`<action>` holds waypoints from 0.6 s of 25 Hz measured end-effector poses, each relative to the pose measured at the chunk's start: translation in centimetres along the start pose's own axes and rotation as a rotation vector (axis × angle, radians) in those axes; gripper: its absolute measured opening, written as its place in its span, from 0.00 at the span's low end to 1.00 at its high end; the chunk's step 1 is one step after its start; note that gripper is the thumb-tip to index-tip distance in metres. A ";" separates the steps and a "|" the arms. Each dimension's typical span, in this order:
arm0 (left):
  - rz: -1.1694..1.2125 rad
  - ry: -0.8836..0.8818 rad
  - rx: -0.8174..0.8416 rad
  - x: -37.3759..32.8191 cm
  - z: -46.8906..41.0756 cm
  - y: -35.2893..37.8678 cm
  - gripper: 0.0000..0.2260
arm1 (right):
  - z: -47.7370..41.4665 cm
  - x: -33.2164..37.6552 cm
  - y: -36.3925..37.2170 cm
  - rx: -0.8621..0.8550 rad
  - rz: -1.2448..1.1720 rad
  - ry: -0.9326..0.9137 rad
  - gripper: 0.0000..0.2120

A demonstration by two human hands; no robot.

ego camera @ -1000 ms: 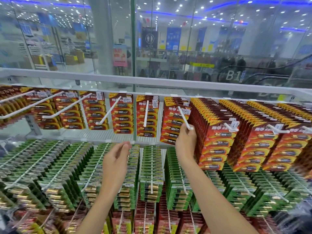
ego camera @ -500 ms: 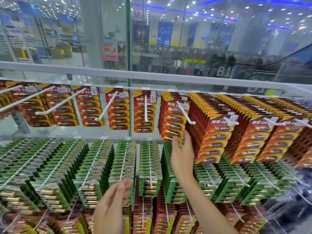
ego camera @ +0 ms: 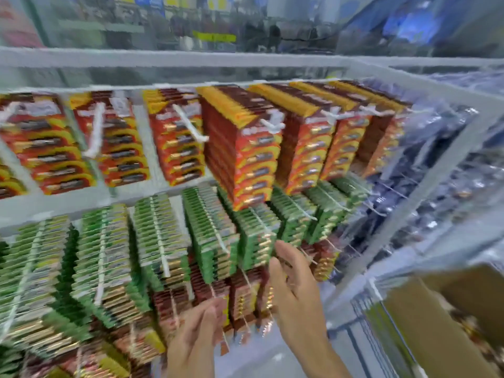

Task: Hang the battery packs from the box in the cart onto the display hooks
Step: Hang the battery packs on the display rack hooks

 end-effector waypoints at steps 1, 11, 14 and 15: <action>-0.008 0.001 0.029 0.4 0.0 1.7 0.08 | 0.3 -1.8 -2.5 -0.050 0.019 0.040 0.22; -0.227 -0.002 0.494 7.1 3.9 25.4 0.06 | 8.7 -16.4 -29.2 -0.595 0.060 0.341 0.21; -0.304 -0.037 0.577 10.2 5.9 32.4 0.08 | 11.7 -19.9 -36.1 -0.721 0.054 0.413 0.19; -0.330 -0.042 0.594 11.0 6.6 34.4 0.07 | 12.6 -21.0 -38.1 -0.760 0.046 0.428 0.18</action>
Point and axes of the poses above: each hand's wrist, its own z-axis away from the middle knuckle, its own y-axis out of the palm, x = y × z, the point moved 10 cm from there along -z, towards the middle knuckle, and after that the axes turned 2 degrees about -z, right-handed, at the moved point
